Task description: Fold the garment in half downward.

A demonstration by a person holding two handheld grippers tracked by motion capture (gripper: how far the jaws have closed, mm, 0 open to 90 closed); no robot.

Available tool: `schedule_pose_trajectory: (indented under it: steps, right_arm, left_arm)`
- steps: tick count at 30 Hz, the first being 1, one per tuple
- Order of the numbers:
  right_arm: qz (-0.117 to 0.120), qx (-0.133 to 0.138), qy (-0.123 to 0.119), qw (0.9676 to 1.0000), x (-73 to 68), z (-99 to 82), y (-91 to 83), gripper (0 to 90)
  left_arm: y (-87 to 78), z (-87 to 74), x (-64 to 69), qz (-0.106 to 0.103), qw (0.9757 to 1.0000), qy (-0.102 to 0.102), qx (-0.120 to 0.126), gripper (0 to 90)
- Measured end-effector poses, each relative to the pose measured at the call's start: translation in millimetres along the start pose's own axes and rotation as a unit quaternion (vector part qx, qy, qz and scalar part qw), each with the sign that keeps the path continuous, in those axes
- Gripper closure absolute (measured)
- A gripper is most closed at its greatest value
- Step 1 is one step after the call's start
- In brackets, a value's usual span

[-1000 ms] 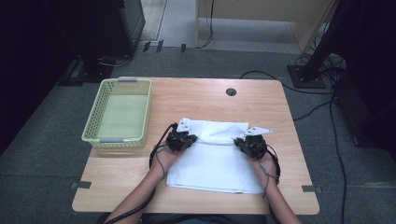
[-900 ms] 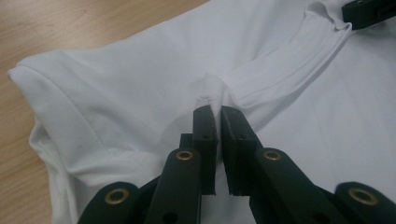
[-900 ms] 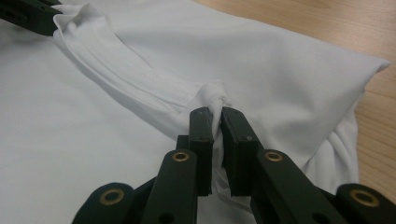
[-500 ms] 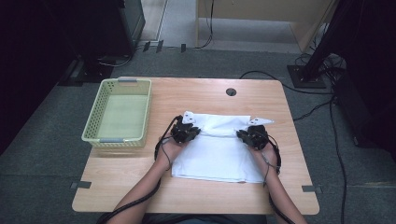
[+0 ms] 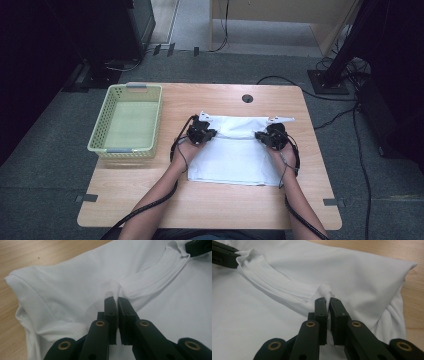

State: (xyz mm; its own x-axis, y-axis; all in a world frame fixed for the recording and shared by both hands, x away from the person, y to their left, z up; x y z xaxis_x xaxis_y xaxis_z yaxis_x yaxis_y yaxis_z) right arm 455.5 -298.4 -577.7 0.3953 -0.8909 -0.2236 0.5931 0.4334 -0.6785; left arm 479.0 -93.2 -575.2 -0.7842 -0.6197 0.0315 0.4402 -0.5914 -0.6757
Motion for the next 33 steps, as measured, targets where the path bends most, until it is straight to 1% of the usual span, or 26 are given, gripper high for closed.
schedule_pose_trajectory:
  steps: [2,5,9,13,14,16,19,20,22,27,31,33]
  right_arm:
    - [-0.001,0.002,-0.01,0.9999,-1.2,0.3,-3.0,86.5]
    - [0.002,0.015,-0.015,0.9998,-5.5,2.0,-10.4,86.4]
    - [0.007,0.019,-0.022,0.9996,-12.1,2.0,-19.9,86.5]
    - [0.015,0.02,-0.022,0.9994,-19.9,-2.0,-28.5,86.4]
    - [0.016,0.02,-0.026,0.9993,-21.4,-3.6,-29.8,86.4]
    - [0.014,0.021,-0.029,0.9993,-24.4,-7.4,-32.4,86.4]
    - [0.021,0.026,-0.026,0.9991,-28.4,-12.1,-35.3,86.4]
    - [0.024,0.025,-0.025,0.9991,-29.9,-13.6,-36.3,86.4]
    - [0.025,0.024,-0.025,0.9991,-32.4,-16.6,-38.1,86.4]
    - [0.015,0.019,-0.042,0.9988,-37.6,-23.6,-43.3,86.4]
    - [0.015,0.021,-0.043,0.9987,-40.7,-27.3,-48.1,86.4]
    - [0.015,0.021,-0.043,0.9987,-41.3,-29.6,-50.1,86.3]
  left_arm:
    - [-1.4,0.1,-0.3,-0.002,1.0,0.002,0.004,89.1]
    - [-8.0,2.5,1.2,-0.005,0.9998,-0.002,0.017,89.2]
    - [-18.4,2.1,6.2,-0.007,0.9997,0.006,0.023,89.2]
    - [-26.9,-1.5,13.6,-0.009,0.9995,0.013,0.027,89.2]
    - [-28.5,-2.5,15.3,-0.01,0.9995,0.015,0.027,89.2]
    - [-30.6,-5.3,18.0,-0.01,0.9994,0.021,0.025,89.2]
    - [-32.7,-9.5,21.0,-0.008,0.9994,0.025,0.02,89.2]
    - [-34.3,-10.6,20.9,-0.008,0.9996,0.022,0.018,89.2]
    - [-37.5,-11.7,22.3,-0.014,0.9996,0.009,0.022,89.2]
    - [-44.3,-16.4,31.3,-0.013,0.9995,0.024,0.018,89.1]
    - [-48.7,-20.1,37.6,-0.016,0.9995,0.022,0.017,89.1]
    - [-50.0,-22.5,41.3,-0.017,0.9994,0.027,0.014,89.1]
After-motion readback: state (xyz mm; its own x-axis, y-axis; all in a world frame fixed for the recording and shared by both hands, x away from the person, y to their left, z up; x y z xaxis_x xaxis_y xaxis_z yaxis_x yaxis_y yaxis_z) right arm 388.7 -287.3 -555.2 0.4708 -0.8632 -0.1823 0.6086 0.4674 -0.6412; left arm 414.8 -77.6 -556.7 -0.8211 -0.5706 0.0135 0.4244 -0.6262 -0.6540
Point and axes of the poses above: each handheld gripper's, and its own axes: y roughly forward along the jaws, z roughly out of its top, x roughly to its right, the point moved 9 cm from there along y, roughly forward along the jaws, and after that the axes turned 5 degrees about y, right-handed, at the moved point
